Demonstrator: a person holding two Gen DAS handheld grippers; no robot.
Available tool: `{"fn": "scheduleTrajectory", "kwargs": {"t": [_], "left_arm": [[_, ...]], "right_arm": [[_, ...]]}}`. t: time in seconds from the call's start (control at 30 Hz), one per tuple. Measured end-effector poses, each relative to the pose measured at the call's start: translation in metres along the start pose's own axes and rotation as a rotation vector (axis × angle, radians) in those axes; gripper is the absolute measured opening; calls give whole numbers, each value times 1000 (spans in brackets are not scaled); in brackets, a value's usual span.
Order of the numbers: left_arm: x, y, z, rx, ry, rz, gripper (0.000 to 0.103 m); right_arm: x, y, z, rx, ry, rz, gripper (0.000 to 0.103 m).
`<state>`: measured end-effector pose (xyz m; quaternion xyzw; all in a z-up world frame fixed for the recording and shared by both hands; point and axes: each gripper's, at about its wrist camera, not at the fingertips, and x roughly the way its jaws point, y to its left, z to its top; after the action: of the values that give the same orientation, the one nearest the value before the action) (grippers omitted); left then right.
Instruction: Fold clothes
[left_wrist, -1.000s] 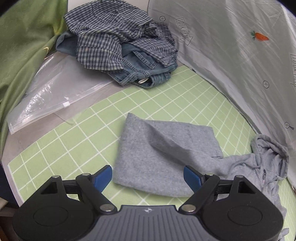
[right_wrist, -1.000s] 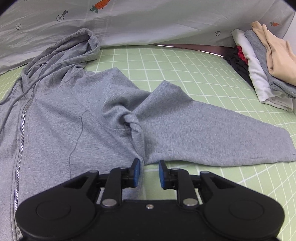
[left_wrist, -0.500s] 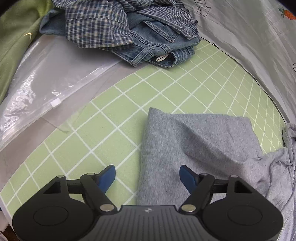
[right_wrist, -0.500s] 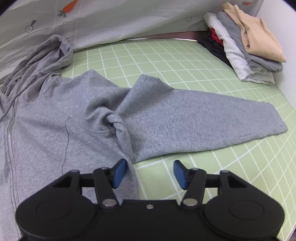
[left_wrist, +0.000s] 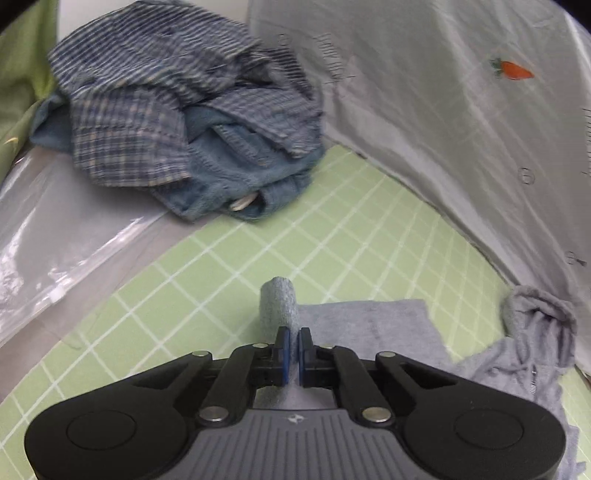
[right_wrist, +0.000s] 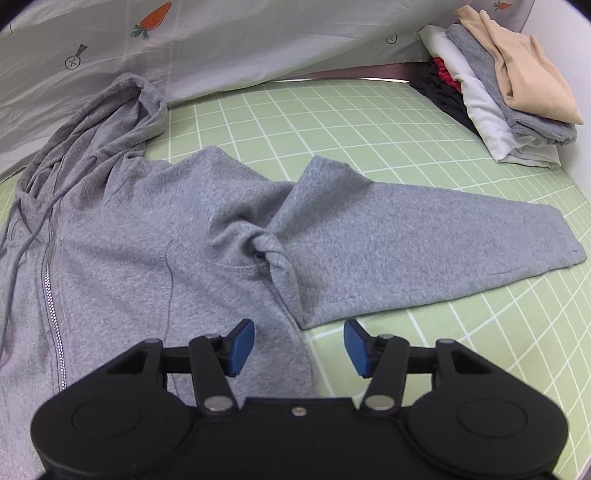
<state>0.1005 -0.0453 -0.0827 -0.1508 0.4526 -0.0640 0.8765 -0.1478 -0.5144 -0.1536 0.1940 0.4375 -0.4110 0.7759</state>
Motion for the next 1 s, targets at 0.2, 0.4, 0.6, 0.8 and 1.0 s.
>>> {"fn": "scheduleTrajectory", "kwargs": {"t": [0.2,0.4,0.6,0.8,1.0], "left_arm": [[8,-78,-21,121,96,-197,4],[43,-107,-59,173,306,-225,20],[13,-87,-29,153,128,-188,90],[23,-45,0,84,99,-18,93],[56,-21,-7,1,221,-39,75]], "right_arm": [[2,-13,-10,50,6,10,54],[1,-26,-23,102,14,23,55],[2,-27,-25,112,13,10,64],[5,-20,-23,99,15,-4,77],[5,-13,-21,71,17,-13,78]]}}
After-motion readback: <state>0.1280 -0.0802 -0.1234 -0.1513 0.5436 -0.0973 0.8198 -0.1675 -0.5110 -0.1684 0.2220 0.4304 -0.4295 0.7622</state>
